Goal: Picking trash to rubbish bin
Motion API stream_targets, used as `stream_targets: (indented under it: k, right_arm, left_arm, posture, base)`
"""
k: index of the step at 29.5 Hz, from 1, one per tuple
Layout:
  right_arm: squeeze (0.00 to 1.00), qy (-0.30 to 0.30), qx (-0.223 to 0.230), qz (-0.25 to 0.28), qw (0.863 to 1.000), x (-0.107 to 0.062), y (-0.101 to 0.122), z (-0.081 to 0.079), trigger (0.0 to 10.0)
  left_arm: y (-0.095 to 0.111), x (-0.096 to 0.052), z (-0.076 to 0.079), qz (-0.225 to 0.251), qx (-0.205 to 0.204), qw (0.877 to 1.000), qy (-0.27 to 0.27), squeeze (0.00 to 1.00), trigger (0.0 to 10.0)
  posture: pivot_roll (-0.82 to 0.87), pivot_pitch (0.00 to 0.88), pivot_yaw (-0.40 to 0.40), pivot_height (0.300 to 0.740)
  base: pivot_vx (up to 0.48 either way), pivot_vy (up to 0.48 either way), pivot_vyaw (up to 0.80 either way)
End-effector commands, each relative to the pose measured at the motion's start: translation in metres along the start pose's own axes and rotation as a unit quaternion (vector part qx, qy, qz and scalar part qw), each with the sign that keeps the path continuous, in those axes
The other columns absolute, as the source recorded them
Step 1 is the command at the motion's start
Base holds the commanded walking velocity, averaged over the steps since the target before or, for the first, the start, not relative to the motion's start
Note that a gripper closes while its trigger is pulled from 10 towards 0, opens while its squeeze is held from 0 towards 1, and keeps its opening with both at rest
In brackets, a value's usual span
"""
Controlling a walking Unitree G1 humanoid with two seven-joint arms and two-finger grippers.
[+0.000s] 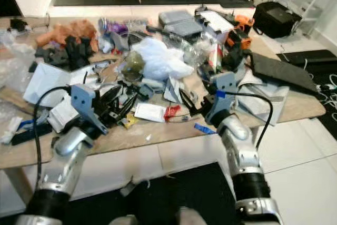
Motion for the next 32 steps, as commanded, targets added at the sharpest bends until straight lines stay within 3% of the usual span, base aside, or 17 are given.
stream_targets:
  k: [1,3,4,6,7,9,12,18,19,20,24,27,32]
  right_arm:
    - [0.0,0.047,-0.003,-0.008,0.999,-0.002,-0.001,-0.014,10.0]
    - [0.0,0.06,-0.009,-0.012,0.998,-0.003,0.0,-0.018,10.0]
    - [0.0,0.067,-0.014,-0.014,0.998,-0.003,0.0,-0.02,10.0]
    - [0.0,0.075,-0.015,-0.016,0.997,-0.003,0.0,-0.023,10.0]
    - [0.0,0.088,-0.017,-0.019,0.996,-0.004,0.0,-0.027,10.0]
    - [0.0,0.116,-0.02,-0.024,0.993,-0.006,-0.002,-0.037,10.0]
    - [0.0,0.129,-0.018,-0.029,0.991,-0.007,-0.005,-0.042,10.0]
    - [0.0,0.134,-0.013,-0.032,0.99,-0.007,-0.006,-0.043,10.0]
    - [0.0,0.14,-0.014,-0.036,0.989,-0.009,-0.006,-0.045,10.0]
    - [0.0,0.143,-0.014,-0.038,0.989,-0.009,-0.006,-0.045,10.0]
    - [0.0,0.135,-0.016,-0.044,0.99,-0.01,-0.006,-0.042,10.0]
    - [0.0,0.108,-0.017,-0.05,0.993,-0.013,-0.007,-0.028,10.0]
    - [0.0,0.115,-0.02,-0.055,0.992,-0.018,-0.007,-0.029,10.0]
  left_arm:
    - [0.01,0.0,-0.008,-0.002,0.061,0.998,-0.015,0.0,10.0]
    - [0.017,0.0,-0.014,0.003,0.078,0.997,-0.016,0.0,10.0]
    - [0.022,0.0,-0.017,0.007,0.09,0.996,-0.017,0.67,10.0]
    - [0.027,0.0,-0.02,0.01,0.105,0.994,-0.017,0.67,10.0]
    - [0.03,0.0,-0.023,0.006,0.128,0.992,-0.019,1.0,10.0]
    - [0.029,-0.001,-0.026,-0.018,0.191,0.981,-0.035,1.0,10.0]
    - [0.028,-0.003,-0.026,-0.037,0.221,0.973,-0.058,1.0,10.0]
    - [0.013,-0.003,-0.023,-0.096,0.228,0.964,-0.094,1.0,10.0]
    - [0.003,0.001,-0.026,-0.132,0.225,0.961,-0.087,0.38,10.0]
    - [0.0,0.003,-0.028,-0.142,0.226,0.96,-0.083,0.0,10.0]
    - [-0.008,0.007,-0.032,-0.157,0.228,0.958,-0.073,0.0,10.0]
    - [-0.017,0.016,-0.045,-0.18,0.233,0.954,-0.051,0.0,10.0]
    - [-0.021,0.027,-0.055,-0.206,0.223,0.952,-0.029,0.0,10.0]
  posture:
    - [0.0,0.0,-0.027,0.74]
    - [0.0,0.0,-0.031,0.74]
    - [0.0,0.0,-0.031,0.74]
    - [0.0,0.0,-0.031,0.74]
    - [0.0,0.0,-0.031,0.74]
    - [0.0,0.0,-0.034,0.74]
    - [0.0,0.0,-0.036,0.74]
    - [0.0,0.0,-0.035,0.74]
    - [0.0,0.0,-0.035,0.74]
    - [0.0,0.0,-0.033,0.74]
    - [-0.01,0.0,-0.032,0.74]
    - [-0.02,0.0,-0.03,0.74]
    - [-0.04,0.0,-0.017,0.74]
  base:
    - [0.0,0.0,0.0]
    - [0.0,0.0,0.0]
    - [0.0,0.0,0.0]
    - [0.0,0.0,0.0]
    - [0.0,0.0,0.0]
    - [0.0,0.0,0.0]
    - [0.0,0.0,0.0]
    - [0.0,0.0,0.0]
    - [0.0,0.0,0.0]
    - [0.0,0.0,0.0]
    - [0.0,0.0,0.0]
    - [0.0,0.0,0.0]
    - [0.0,0.0,0.0]
Point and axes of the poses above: a point about 5 cm out from each wrist's last joint towards the gripper, its own x axis pointing out of the wrist towards the gripper, its own y axis along the axis of the wrist's last joint, z = x × y, the point moved 5 cm from there along x, pointing out of the wrist towards the gripper, and after that the axes turned 2 degrees about x, right-handed, at the moved point
